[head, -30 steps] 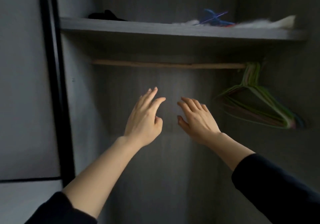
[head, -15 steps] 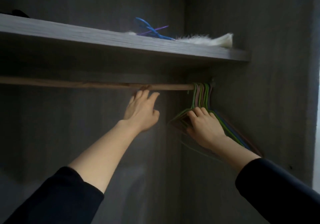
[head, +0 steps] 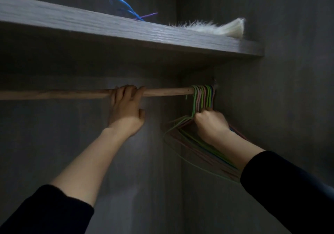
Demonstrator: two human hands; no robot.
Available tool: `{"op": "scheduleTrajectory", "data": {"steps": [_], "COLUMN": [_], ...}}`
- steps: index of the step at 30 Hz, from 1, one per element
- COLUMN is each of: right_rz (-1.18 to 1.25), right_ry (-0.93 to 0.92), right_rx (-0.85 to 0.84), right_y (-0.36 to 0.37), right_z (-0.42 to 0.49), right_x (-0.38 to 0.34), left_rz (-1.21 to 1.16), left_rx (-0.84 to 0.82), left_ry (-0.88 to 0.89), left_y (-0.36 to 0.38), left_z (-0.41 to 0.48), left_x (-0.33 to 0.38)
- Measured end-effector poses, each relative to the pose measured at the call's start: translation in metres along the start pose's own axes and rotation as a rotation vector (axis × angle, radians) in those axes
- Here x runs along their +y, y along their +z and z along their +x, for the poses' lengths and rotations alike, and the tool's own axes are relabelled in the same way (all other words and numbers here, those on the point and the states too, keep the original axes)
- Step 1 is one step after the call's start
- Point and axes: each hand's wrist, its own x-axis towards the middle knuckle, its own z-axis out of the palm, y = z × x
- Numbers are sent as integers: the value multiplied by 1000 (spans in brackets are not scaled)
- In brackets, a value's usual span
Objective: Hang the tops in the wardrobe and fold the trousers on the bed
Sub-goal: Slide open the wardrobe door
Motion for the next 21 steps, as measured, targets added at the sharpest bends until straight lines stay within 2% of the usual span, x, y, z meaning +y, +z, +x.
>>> {"op": "scheduleTrajectory", "data": {"steps": [8, 11, 16, 21], "right_rz": [496, 633, 860, 976], "right_ry": [229, 287, 357, 384], "right_rx": [-27, -46, 18, 40], "right_y": [-9, -4, -7, -6], "right_z": [19, 32, 43, 14], "right_x": [-14, -19, -33, -43], "left_rz": [-16, -9, -18, -47], "left_rx": [77, 37, -51, -153], "left_ry": [7, -3, -6, 15], "left_y": [14, 10, -4, -13], "left_z": [1, 2, 2, 2], "left_x": [-4, -3, -1, -1]}}
